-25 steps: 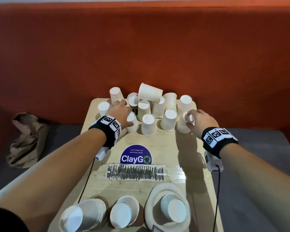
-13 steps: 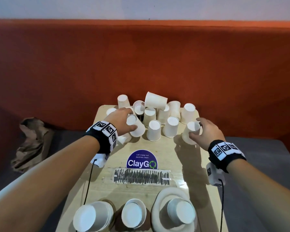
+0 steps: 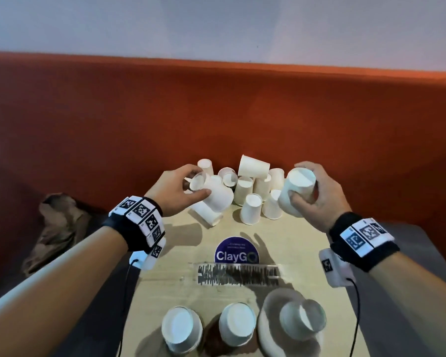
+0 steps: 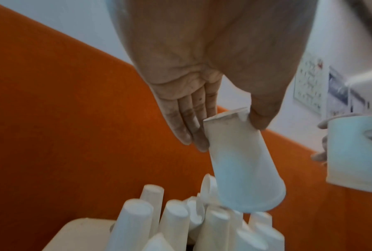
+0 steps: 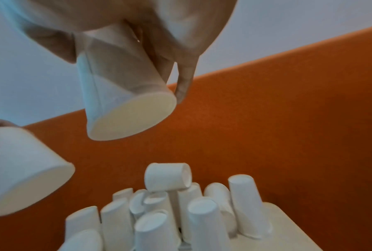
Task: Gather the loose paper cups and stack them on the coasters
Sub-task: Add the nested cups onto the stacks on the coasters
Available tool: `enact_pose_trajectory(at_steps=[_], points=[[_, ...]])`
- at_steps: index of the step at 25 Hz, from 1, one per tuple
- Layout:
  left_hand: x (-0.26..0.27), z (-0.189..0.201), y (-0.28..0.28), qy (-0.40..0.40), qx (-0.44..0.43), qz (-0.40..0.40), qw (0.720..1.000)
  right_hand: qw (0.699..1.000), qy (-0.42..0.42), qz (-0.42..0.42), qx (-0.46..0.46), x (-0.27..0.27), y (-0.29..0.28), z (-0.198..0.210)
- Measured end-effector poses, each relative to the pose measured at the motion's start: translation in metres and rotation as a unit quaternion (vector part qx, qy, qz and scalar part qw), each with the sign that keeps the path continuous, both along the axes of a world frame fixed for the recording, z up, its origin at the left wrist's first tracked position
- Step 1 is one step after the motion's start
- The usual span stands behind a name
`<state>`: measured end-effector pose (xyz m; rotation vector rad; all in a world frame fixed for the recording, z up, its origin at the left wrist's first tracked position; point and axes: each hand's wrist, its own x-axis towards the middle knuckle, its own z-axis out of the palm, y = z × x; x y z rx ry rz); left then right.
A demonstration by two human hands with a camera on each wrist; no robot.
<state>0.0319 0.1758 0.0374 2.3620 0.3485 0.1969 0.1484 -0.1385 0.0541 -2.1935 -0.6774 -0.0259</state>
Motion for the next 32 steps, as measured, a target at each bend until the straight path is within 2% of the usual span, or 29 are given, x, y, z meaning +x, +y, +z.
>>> enact_pose_trajectory(at_steps=[5, 8, 15, 18, 22, 23, 25, 26, 28, 29, 30, 32], points=[[-0.039, 0.038, 0.009, -0.123, -0.051, 0.008, 0.991, 0.979, 0.001, 0.097, -0.179, -0.036, 0.052, 0.025], [-0.058, 0.052, 0.010, -0.158, -0.060, 0.000, 0.986, 0.966, -0.026, 0.120, -0.227, -0.055, 0.079, 0.023], [-0.087, 0.063, 0.005, -0.165, -0.069, -0.029, 0.984, 0.990, 0.001, 0.122, -0.077, -0.091, 0.107, 0.015], [-0.089, 0.062, -0.004, -0.167, -0.085, -0.034, 0.982, 0.989, -0.012, 0.137, -0.049, -0.101, 0.105, 0.015], [-0.081, 0.070, -0.025, -0.168, -0.090, -0.102, 0.976, 0.992, -0.023, 0.120, 0.007, -0.112, 0.094, 0.015], [-0.077, 0.070, -0.028, -0.167, -0.114, -0.113, 0.973, 0.994, -0.013, 0.107, 0.034, -0.114, 0.091, 0.015], [-0.068, 0.067, -0.036, -0.117, -0.202, -0.138, 0.962, 0.995, 0.000, 0.057, 0.082, -0.115, 0.080, 0.015], [-0.065, 0.063, -0.042, -0.070, -0.210, -0.166, 0.961, 0.994, -0.001, 0.035, 0.102, -0.115, 0.073, 0.015], [-0.057, 0.051, -0.058, 0.012, -0.111, -0.231, 0.966, 0.990, 0.014, 0.017, 0.140, -0.116, 0.061, 0.014], [-0.053, 0.045, -0.069, 0.028, -0.065, -0.252, 0.965, 0.987, 0.026, 0.017, 0.157, -0.116, 0.056, 0.015], [-0.050, 0.041, -0.079, 0.031, -0.056, -0.269, 0.961, 0.984, 0.034, 0.020, 0.174, -0.118, 0.053, 0.016], [-0.041, 0.032, -0.096, 0.026, -0.113, -0.285, 0.951, 0.978, 0.038, 0.020, 0.205, -0.122, 0.048, 0.017]])
